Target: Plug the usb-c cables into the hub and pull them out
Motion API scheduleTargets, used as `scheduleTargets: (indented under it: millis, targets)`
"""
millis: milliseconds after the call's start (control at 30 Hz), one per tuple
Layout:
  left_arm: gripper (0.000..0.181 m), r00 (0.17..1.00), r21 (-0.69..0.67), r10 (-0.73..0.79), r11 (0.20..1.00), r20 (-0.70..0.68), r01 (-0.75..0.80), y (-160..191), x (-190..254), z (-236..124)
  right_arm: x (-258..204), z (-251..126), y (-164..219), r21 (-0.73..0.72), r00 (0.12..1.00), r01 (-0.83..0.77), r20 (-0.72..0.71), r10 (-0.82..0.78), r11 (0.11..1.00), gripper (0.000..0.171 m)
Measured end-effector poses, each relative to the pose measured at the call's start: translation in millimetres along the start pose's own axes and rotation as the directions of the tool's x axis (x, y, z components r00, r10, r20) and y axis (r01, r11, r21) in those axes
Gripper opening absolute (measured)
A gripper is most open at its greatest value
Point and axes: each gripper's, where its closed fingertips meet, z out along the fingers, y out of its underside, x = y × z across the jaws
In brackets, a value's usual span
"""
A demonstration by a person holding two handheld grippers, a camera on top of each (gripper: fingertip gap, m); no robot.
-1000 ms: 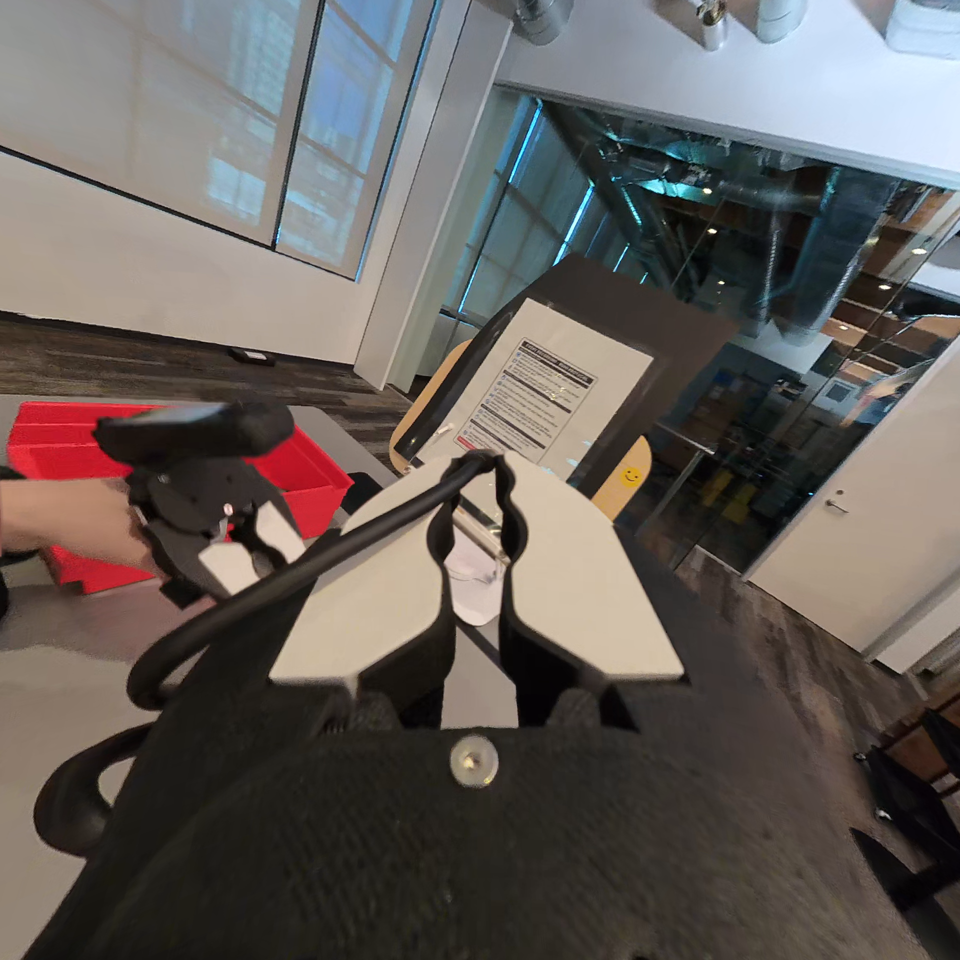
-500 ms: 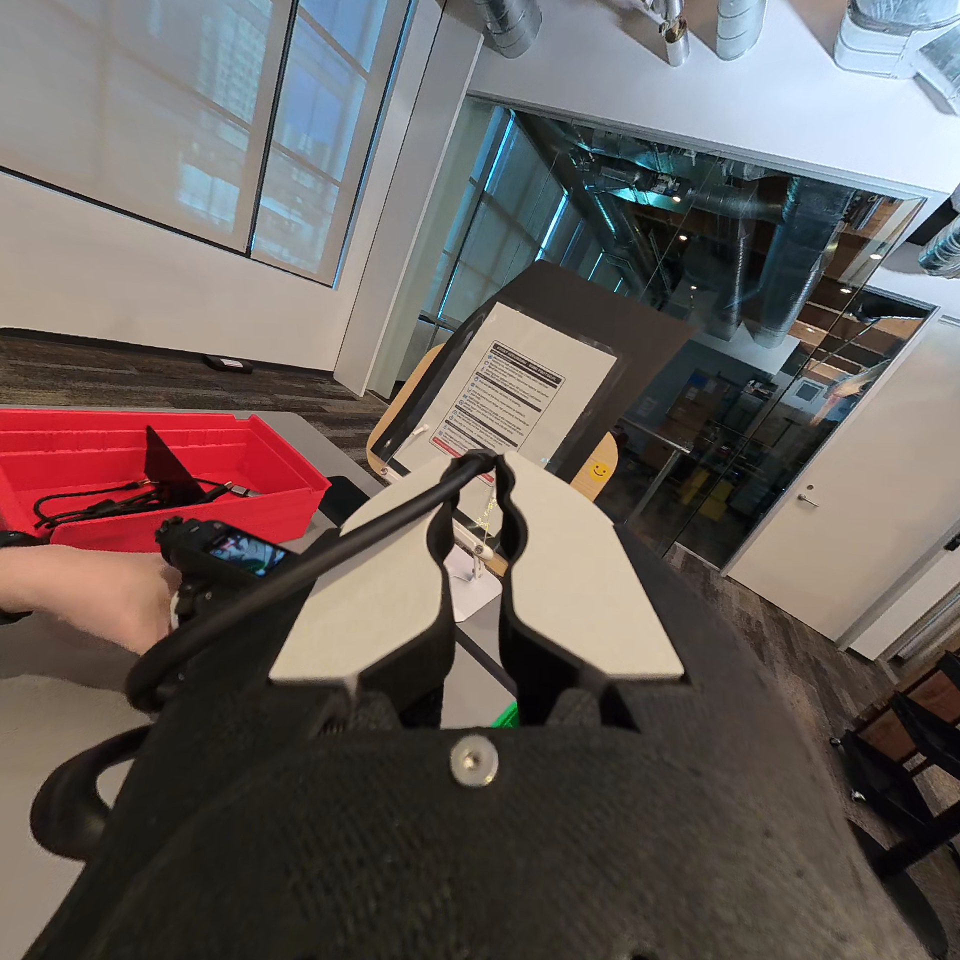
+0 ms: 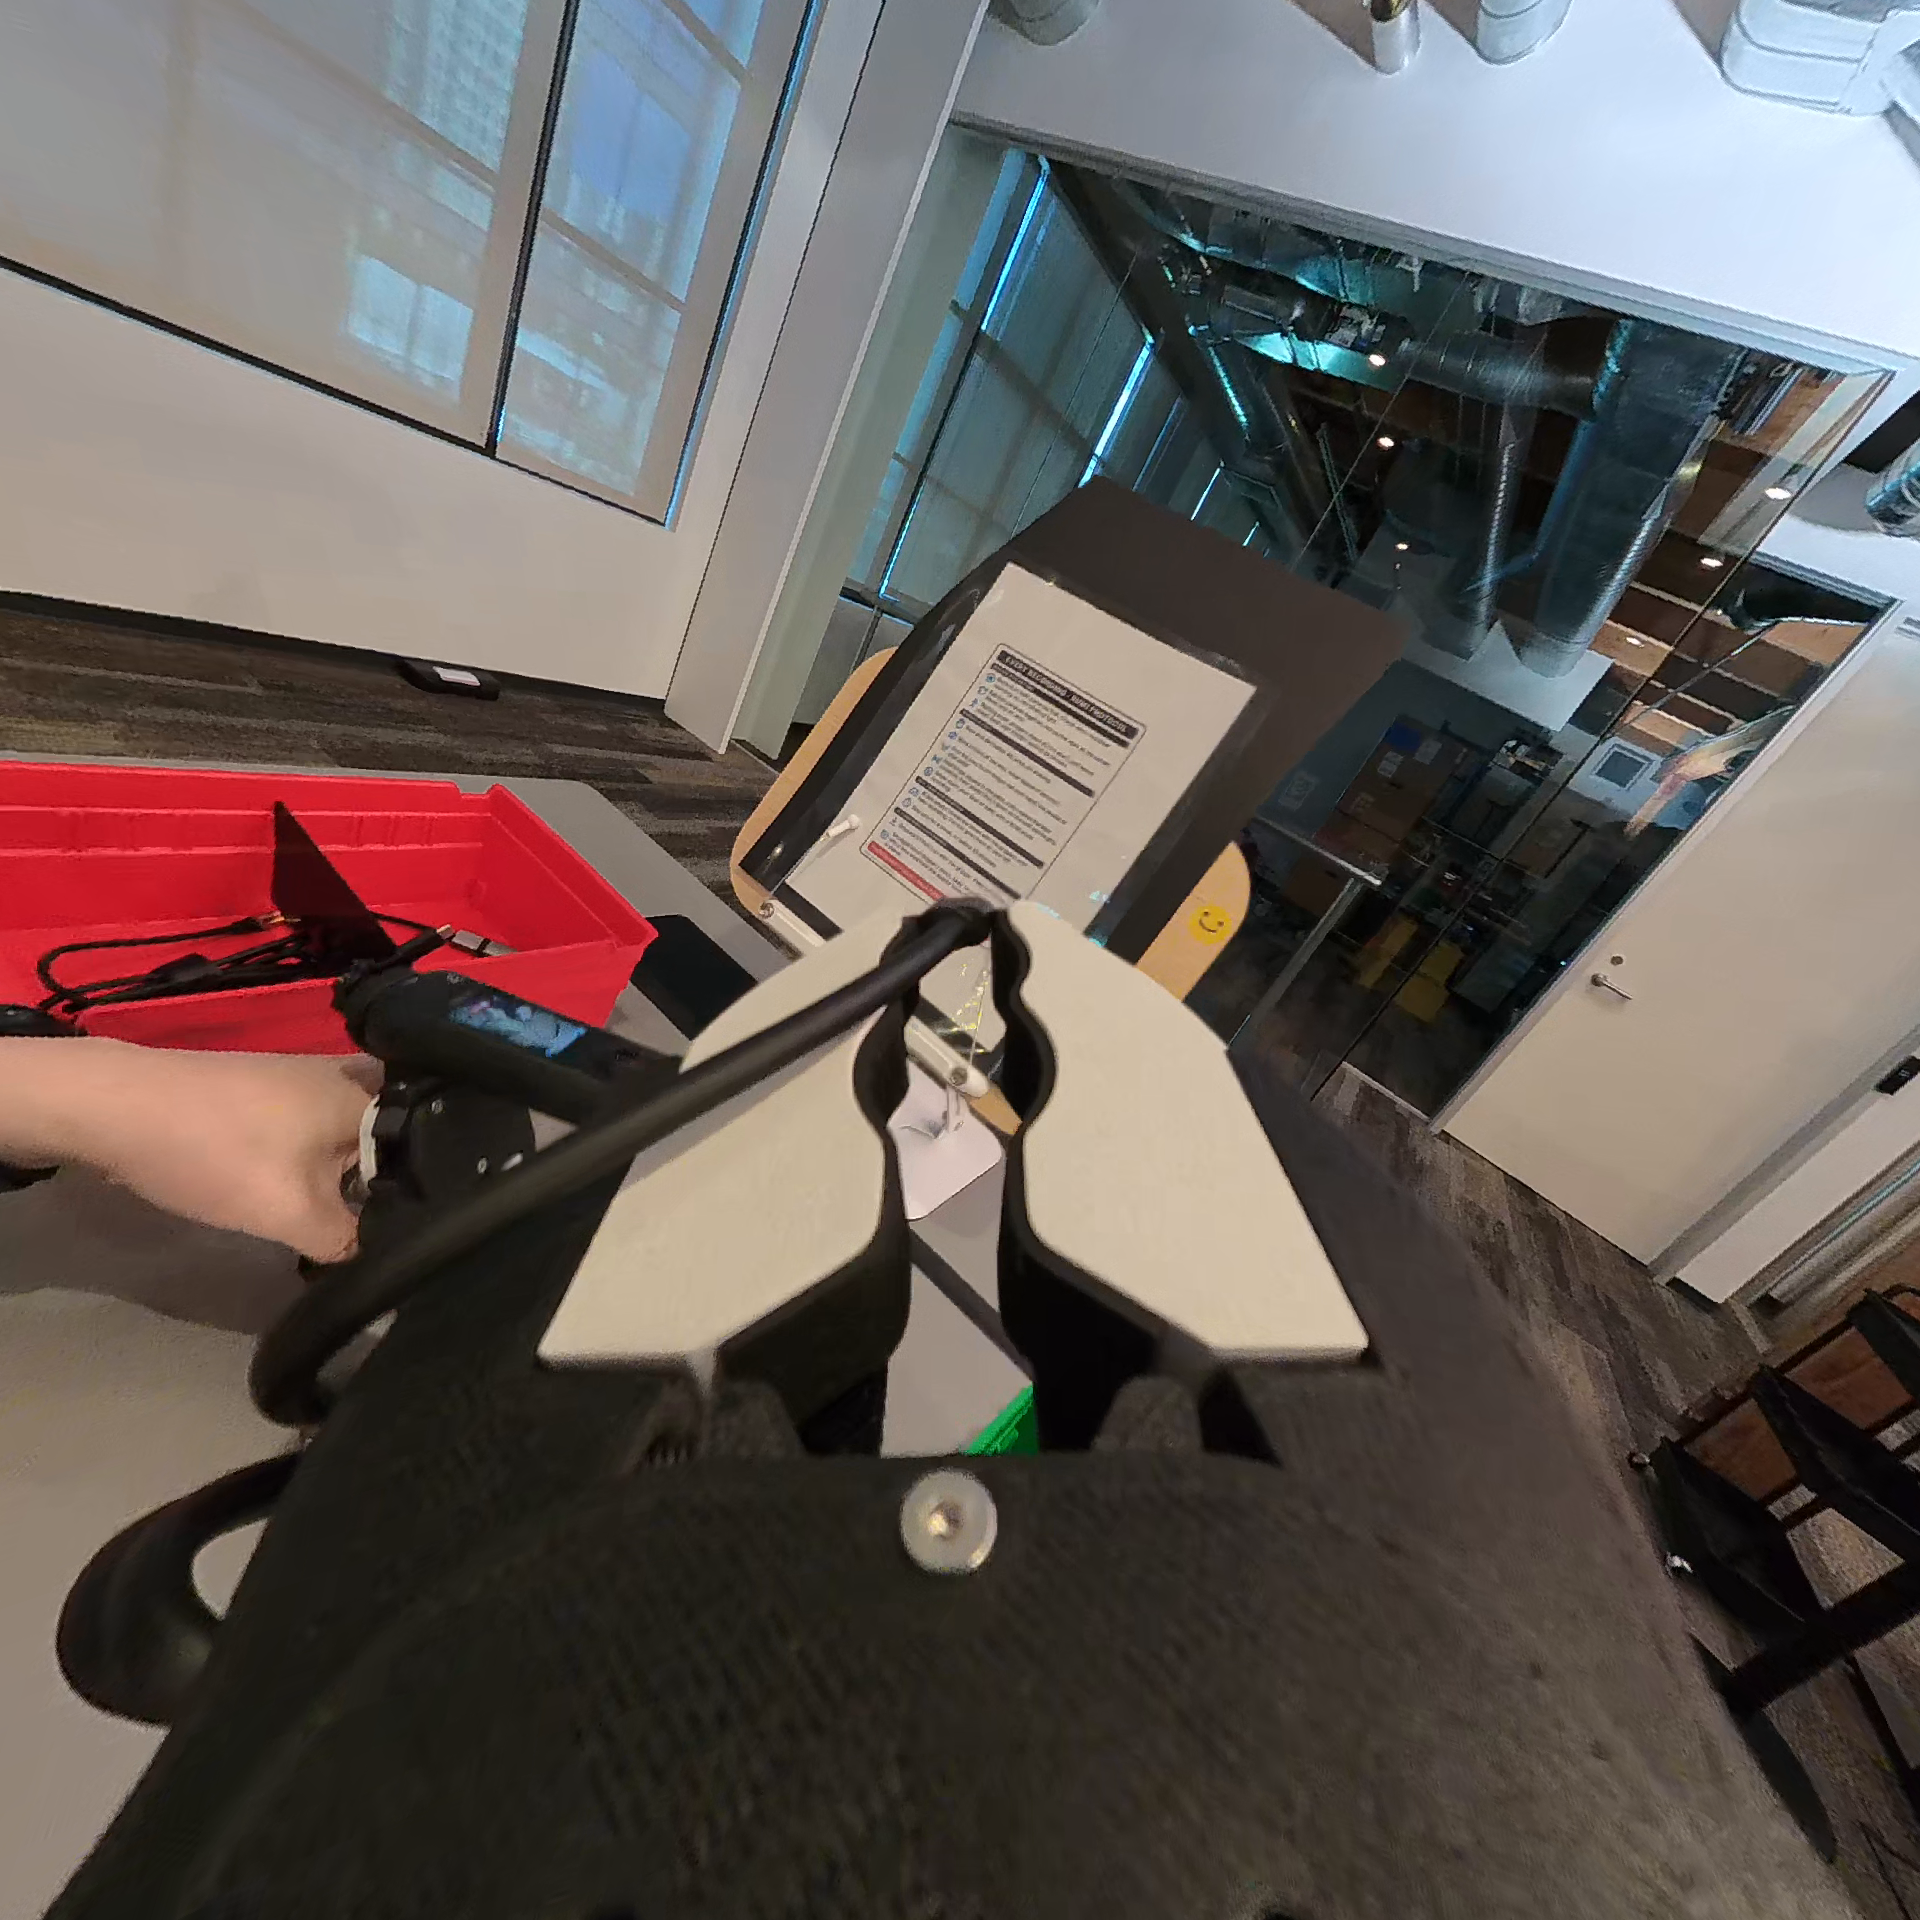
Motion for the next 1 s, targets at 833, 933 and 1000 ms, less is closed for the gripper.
scheduleTargets:
  millis: [833, 933, 1000]
  targets:
    - [0.021, 0.989, -0.282, 0.108, 0.956, 0.100, -0.077, 40, -5, -11, -12, 5, -3, -0.032, 0.995, 0.104, -0.001, -0.104, 0.994, 0.016]
    - [0.022, 0.978, -0.302, 0.164, 0.946, 0.128, -0.119, 39, -7, -9, -12, 3, -7, -0.018, 0.995, 0.104, 0.003, -0.104, 0.994, 0.015]
    - [0.026, 0.971, -0.309, 0.193, 0.941, 0.144, -0.141, 38, -9, -9, -12, 1, -9, -0.014, 0.994, 0.113, -0.001, -0.113, 0.993, 0.014]
